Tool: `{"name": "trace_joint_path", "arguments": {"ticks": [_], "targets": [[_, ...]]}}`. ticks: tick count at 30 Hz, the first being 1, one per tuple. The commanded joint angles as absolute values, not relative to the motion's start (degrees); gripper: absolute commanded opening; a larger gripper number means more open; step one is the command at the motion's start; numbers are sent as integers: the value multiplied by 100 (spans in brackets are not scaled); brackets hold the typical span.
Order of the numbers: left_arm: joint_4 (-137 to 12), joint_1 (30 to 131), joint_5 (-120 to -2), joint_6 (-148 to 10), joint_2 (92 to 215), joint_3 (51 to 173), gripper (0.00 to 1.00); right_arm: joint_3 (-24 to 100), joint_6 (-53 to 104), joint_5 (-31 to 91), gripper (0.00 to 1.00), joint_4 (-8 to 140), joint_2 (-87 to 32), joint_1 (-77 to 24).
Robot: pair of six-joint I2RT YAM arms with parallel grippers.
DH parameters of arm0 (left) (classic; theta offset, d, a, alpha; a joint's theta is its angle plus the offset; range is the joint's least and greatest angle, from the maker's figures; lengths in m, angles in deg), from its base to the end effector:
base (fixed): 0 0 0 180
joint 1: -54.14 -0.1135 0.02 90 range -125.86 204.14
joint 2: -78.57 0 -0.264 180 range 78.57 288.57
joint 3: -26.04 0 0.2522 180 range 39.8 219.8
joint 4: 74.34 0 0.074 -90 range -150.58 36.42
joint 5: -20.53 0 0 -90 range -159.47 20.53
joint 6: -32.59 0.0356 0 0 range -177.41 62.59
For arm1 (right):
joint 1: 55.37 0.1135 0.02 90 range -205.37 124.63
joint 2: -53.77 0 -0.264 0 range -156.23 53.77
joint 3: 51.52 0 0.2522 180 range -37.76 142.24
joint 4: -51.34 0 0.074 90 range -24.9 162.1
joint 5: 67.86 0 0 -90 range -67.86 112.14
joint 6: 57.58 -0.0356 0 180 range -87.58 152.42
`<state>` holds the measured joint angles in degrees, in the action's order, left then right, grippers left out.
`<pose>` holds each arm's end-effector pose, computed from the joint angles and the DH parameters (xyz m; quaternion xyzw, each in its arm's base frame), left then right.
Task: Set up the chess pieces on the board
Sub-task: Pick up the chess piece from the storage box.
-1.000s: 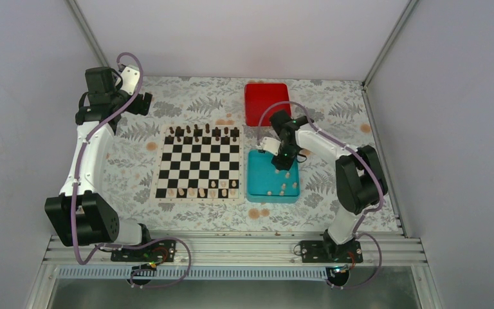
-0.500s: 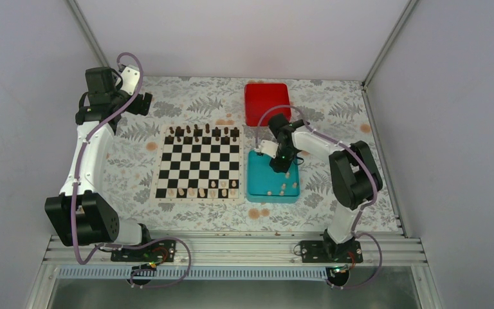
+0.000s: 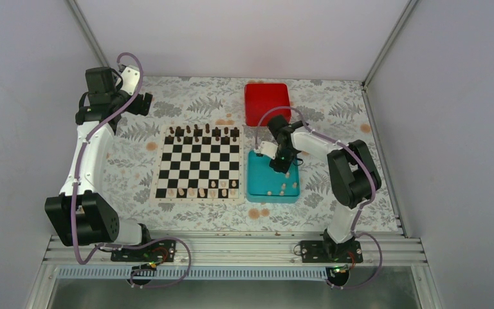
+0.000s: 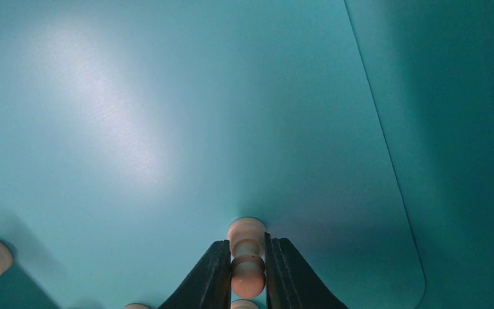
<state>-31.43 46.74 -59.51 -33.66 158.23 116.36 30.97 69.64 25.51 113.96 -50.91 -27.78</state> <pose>0.3109 0.0342 0.3617 0.1655 0.8575 0.0559 0.4838 0.2918 0.1548 0.1645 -0.5362 0.8423 0.0255 0.0476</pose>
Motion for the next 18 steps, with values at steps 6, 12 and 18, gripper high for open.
{"name": "trace_joint_path", "arguments": {"ticks": [6,12,18], "targets": [[-3122,4637,-5786,-3315,15893,11723,100,3461,6893,2603,8,11785,-4915,-2769],[-3123,4632,-5769,-3315,15851,11723,100,4575,6864,2420,8,12529,-4847,-2297],[-3126,4632,-5726,-3315,15828,11710,100,6338,6965,2293,8,13136,-5447,-1464]]}}
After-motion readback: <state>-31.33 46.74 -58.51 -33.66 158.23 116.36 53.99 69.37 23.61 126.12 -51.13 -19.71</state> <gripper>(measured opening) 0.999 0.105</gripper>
